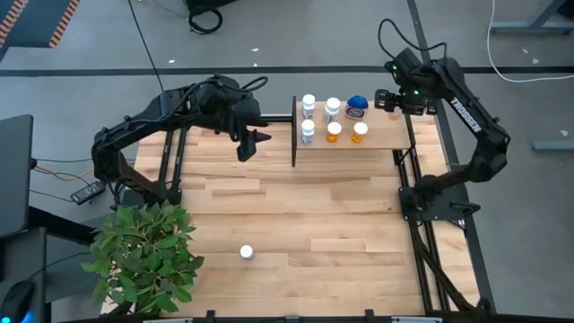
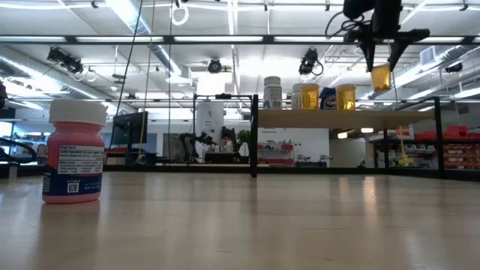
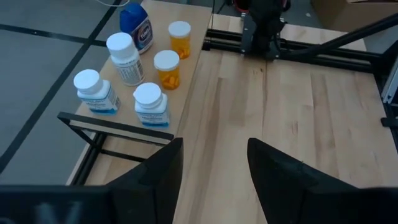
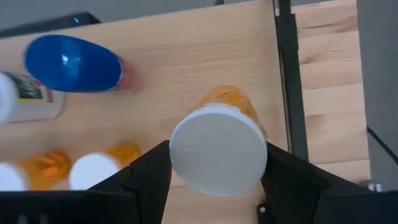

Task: Pick and place medicine bottles onto shelf by color
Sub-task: Put the orange medicine bottle on the shelf

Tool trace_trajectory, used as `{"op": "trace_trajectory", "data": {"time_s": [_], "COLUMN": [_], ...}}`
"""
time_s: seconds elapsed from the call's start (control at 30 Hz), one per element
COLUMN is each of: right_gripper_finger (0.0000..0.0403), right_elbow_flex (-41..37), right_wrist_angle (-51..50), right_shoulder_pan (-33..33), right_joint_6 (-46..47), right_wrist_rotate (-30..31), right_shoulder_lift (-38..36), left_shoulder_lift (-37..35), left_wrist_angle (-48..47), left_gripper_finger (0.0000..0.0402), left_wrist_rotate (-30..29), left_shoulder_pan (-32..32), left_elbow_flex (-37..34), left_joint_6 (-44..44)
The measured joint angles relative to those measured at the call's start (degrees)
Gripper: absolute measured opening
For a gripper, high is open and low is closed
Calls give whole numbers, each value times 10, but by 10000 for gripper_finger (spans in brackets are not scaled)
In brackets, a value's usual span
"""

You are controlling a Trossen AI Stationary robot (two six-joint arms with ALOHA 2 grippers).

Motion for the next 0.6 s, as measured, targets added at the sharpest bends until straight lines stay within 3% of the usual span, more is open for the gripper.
{"op": "trace_trajectory", "data": {"time_s": [0.33, 0.6], "right_gripper_finger": [230, 230], "right_elbow_flex": [0, 0], "right_wrist_angle": [26, 48], "right_shoulder_pan": [-26, -45], "right_joint_6": [-106, -118], "right_wrist_rotate": [-42, -50], "right_shoulder_lift": [86, 116], "left_shoulder_lift": [0, 0], "left_wrist_angle": [-1, -7], "left_gripper_finger": [187, 181], "left_wrist_rotate": [0, 0], "left_shoulder_pan": [0, -5], "left_elbow_flex": [0, 0], "left_joint_6": [-27, -59]}}
